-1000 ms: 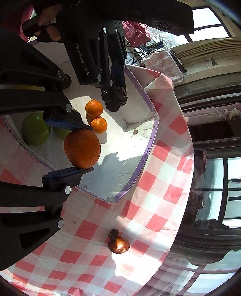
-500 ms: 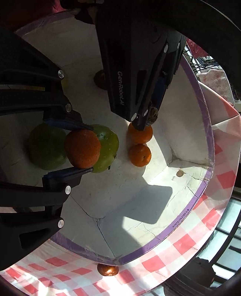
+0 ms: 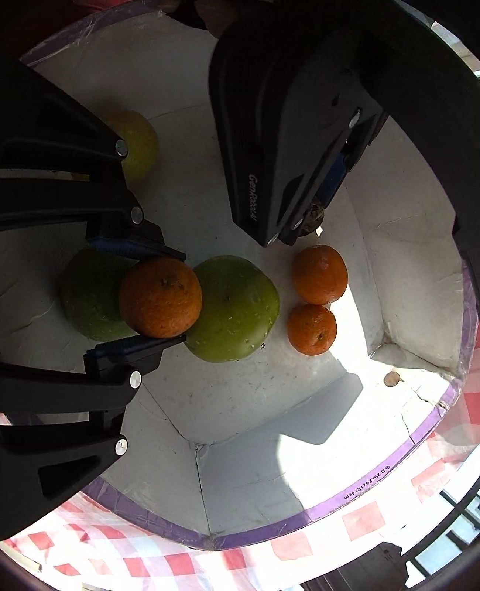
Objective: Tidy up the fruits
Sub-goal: 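Open both tools to drop the tangerine and date into the box, then withdraw both open tools from the box toward the apple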
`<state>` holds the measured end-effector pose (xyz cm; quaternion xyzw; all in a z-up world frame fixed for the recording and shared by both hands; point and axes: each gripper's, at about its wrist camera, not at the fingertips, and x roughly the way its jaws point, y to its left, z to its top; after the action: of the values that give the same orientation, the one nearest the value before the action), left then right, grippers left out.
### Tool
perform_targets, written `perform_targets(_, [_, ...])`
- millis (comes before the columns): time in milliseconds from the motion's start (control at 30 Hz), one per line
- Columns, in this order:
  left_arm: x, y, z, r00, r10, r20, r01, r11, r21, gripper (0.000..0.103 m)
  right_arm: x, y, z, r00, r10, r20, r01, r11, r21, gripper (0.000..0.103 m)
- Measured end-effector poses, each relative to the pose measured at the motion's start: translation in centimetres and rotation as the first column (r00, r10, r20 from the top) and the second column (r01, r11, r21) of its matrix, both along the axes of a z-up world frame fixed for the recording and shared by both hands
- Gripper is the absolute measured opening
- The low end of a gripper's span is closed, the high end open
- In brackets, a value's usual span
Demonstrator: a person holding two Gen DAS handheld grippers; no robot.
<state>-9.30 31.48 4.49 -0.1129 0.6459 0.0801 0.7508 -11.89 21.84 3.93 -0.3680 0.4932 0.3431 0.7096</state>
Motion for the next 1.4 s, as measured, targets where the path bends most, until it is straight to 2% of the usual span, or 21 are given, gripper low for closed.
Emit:
perform_targets(67, [-0.4, 0.2, 0.0, 1.0, 0.015, 0.0, -0.015, 1.0, 0.0, 0.04, -0.1, -0.1, 0.0, 1.0, -0.004, 0.0, 0.004, 1.0, -0.005, 0.038])
perform_targets(133, [-0.7, 0.5, 0.0, 0.999, 0.034, 0.003, -0.034, 0.999, 0.001, 0.049, -0.1, 0.1, 0.1, 1.0, -0.005, 0.002, 0.005, 1.0, -0.001, 0.038])
perform_targets(200, [-1.1, 0.9, 0.2, 0.999, 0.048, 0.01, -0.048, 0.999, 0.001, 0.051, -0.1, 0.3, 0.1, 1.0, -0.003, 0.009, 0.003, 1.0, -0.001, 0.04])
perform_targets(267, [-1.4, 1.0, 0.3, 0.998, 0.054, 0.016, -0.054, 0.999, 0.006, 0.058, -0.2, 0.2, 0.4, 1.0, -0.008, 0.025, 0.008, 1.0, 0.01, 0.05])
perform_targets(300, [-1.5, 1.1, 0.5, 0.998, 0.057, 0.02, -0.057, 0.998, 0.012, 0.068, -0.1, 0.4, 0.6, 0.999, -0.012, 0.032, 0.011, 1.0, 0.024, 0.054])
perform_targets(367, [-1.8, 1.0, 0.7, 0.998, 0.048, 0.035, -0.048, 0.999, 0.004, 0.07, -0.2, 0.4, 1.1, 0.999, -0.022, 0.049, 0.019, 0.999, 0.047, 0.066])
perform_targets(467, [-2.2, 0.8, 1.0, 0.998, 0.04, 0.05, -0.04, 0.999, -0.009, 0.075, -0.6, 0.3, 2.1, 0.996, -0.033, 0.08, 0.026, 0.995, 0.092, 0.071])
perform_targets(600, [-2.6, 0.6, 1.6, 0.995, 0.057, 0.08, -0.054, 0.997, -0.047, 0.082, -1.0, -0.6, 3.9, 0.986, -0.082, 0.148, 0.055, 0.982, 0.179, 0.078])
perform_targets(733, [-3.3, 1.3, 2.9, 0.985, 0.091, 0.147, -0.07, 0.987, -0.142, 0.097, -0.8, -2.5, 5.7, 0.969, -0.162, 0.187, 0.105, 0.954, 0.282, 0.082])
perform_targets(867, [-2.4, 1.8, 4.2, 0.975, 0.12, 0.189, -0.081, 0.976, -0.204, 0.1, -0.7, -5.5, 7.2, 0.945, -0.268, 0.187, 0.18, 0.905, 0.384, 0.083])
perform_targets(933, [-2.4, 2.2, 4.5, 0.97, 0.143, 0.198, -0.091, 0.964, -0.25, 0.1, -0.1, -7.4, 7.9, 0.924, -0.34, 0.175, 0.233, 0.864, 0.446, 0.083])
perform_targets(1033, [-2.2, 3.1, 4.9, 0.949, 0.206, 0.239, -0.135, 0.95, -0.282, 0.1, 1.7, -11.2, 8.6, 0.866, -0.483, 0.131, 0.352, 0.775, 0.525, 0.083])
perform_targets(1167, [-1.7, 1.8, 6.6, 0.92, 0.233, 0.316, -0.157, 0.956, -0.248, 0.1, 5.7, -17.5, 7.2, 0.729, -0.684, -0.018, 0.572, 0.595, 0.564, 0.086])
perform_targets(1267, [-0.3, -0.4, 7.4, 0.91, 0.2, 0.365, -0.131, 0.97, -0.204, 0.1, 9.3, -21.8, 4.6, 0.602, -0.79, -0.114, 0.708, 0.462, 0.535, 0.086])
perform_targets(1367, [0.2, -3.3, 8.5, 0.9, 0.165, 0.402, -0.119, 0.984, -0.136, 0.1, 14.0, -24.4, 2.2, 0.514, -0.84, -0.173, 0.776, 0.37, 0.511, 0.086])
perform_targets(1400, [0.3, -4.3, 8.8, 0.897, 0.155, 0.414, -0.117, 0.986, -0.115, 0.1, 15.6, -24.9, 1.8, 0.495, -0.847, -0.193, 0.787, 0.342, 0.514, 0.086])
